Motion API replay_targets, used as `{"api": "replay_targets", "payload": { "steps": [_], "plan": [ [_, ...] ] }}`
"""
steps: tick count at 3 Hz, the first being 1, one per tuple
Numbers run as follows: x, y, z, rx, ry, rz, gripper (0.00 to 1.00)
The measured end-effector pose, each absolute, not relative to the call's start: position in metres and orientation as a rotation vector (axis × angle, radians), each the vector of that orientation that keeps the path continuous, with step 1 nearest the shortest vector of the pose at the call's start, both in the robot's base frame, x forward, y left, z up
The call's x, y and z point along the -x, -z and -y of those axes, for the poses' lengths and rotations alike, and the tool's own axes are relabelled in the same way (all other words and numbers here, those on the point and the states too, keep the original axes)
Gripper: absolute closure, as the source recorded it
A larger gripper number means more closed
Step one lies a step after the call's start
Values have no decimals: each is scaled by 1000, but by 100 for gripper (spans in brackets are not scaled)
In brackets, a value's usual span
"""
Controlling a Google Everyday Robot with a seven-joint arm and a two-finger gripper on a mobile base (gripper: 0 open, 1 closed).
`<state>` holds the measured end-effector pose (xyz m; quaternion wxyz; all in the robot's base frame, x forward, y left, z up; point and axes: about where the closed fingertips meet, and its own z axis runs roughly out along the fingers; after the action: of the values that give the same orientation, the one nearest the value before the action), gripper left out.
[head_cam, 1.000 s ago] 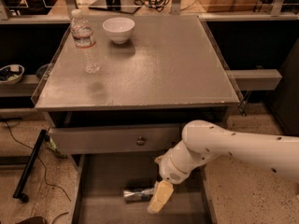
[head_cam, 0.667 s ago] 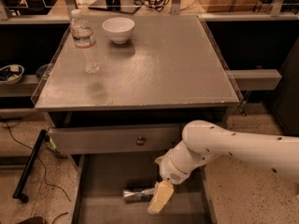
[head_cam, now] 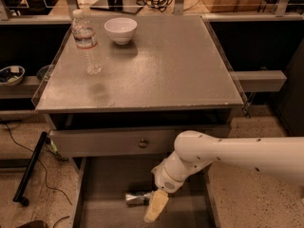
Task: Pick redbull can from middle drawer and place on counter
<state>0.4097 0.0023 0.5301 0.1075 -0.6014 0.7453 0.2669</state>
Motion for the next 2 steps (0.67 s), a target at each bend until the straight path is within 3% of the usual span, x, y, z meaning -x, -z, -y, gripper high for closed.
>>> {"api": "replay_targets", "payload": {
  "steps": [2],
  "plan": [
    [-407,-513,-3,1734,-675,-2250,0]
  ]
}}
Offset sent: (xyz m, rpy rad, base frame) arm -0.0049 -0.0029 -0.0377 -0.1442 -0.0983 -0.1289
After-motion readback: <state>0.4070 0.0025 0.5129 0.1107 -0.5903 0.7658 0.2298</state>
